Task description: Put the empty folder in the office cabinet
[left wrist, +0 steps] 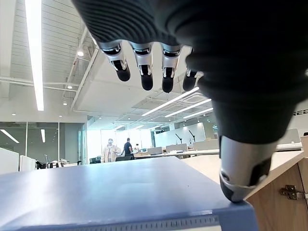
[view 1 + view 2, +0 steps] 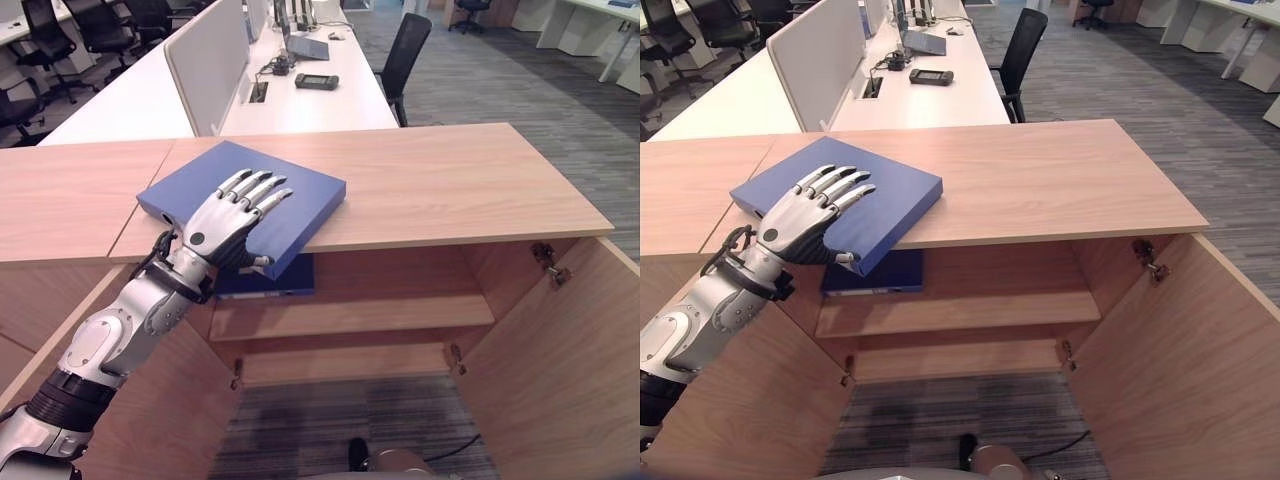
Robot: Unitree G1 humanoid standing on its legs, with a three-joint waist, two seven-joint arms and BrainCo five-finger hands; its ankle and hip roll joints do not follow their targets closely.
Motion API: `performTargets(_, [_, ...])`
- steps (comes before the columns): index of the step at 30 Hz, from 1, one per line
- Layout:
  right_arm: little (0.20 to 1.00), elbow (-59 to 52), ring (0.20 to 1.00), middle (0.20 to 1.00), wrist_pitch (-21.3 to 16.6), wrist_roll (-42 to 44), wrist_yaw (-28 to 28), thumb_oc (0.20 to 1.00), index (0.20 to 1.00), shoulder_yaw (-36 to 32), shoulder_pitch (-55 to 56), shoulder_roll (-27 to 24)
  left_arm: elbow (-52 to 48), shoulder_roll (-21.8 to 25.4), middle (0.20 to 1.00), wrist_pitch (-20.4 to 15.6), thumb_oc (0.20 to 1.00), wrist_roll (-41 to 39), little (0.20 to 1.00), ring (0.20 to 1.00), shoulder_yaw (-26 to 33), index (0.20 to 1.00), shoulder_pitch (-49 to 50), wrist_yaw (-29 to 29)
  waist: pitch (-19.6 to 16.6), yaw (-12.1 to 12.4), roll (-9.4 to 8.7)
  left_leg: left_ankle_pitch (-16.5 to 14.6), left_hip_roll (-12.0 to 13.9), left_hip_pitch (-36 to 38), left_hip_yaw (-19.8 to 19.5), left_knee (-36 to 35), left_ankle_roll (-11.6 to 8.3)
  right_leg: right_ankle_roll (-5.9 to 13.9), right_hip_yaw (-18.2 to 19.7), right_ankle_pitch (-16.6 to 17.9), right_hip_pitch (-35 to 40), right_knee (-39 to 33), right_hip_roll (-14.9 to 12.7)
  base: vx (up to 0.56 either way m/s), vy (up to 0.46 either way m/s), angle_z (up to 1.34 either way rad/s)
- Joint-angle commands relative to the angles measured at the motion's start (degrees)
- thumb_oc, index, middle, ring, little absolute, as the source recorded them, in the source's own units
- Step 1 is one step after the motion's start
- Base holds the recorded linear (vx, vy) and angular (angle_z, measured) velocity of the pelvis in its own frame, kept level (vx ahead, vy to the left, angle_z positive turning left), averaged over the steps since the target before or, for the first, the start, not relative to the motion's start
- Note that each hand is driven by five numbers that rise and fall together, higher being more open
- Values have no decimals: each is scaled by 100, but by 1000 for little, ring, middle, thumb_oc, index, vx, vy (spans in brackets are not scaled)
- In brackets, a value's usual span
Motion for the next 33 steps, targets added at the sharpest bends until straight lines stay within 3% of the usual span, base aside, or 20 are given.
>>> performTargets(1, [1000, 139, 1000, 1000, -77, 28, -73, 1000, 1000, -35, -77, 94, 182, 193, 1000, 35, 1000, 180, 1000, 1000, 93, 1000, 197, -17, -60, -62, -404, -473, -543, 535, -47, -184, 216, 852, 45, 1470, 78, -1651, -272, 0, 0, 0])
performTargets(15, [1000, 146, 1000, 1000, -97, 135, -15, 1000, 1000, -10, -145, 237, -1187, -818, 1000, -71, 1000, -1303, 1000, 1000, 1403, 1000, 526, 277, -30, 35, -492, -441, -512, 530, -118, -184, 212, 850, 4, 1467, 96, -1651, -321, -1, -1, 0])
performTargets(25, [1000, 140, 1000, 1000, -98, 155, 60, 1000, 1000, 145, -213, 268, -1474, -835, 1000, -55, 1000, -1423, 1000, 1000, 1550, 1000, -8, 505, -46, 38, -532, -444, -506, 539, -115, -184, 203, 854, -10, 1482, 118, -1651, -332, 0, 0, 0])
performTargets(33, [1000, 156, 1000, 1000, -103, 138, 90, 1000, 1000, 180, -181, 301, -1594, -671, 1000, -94, 1000, -1420, 1000, 1000, 1716, 1000, 152, 426, -57, 54, -526, -460, -506, 555, -112, -184, 198, 856, -6, 1480, 129, -1651, -328, 0, 0, 0])
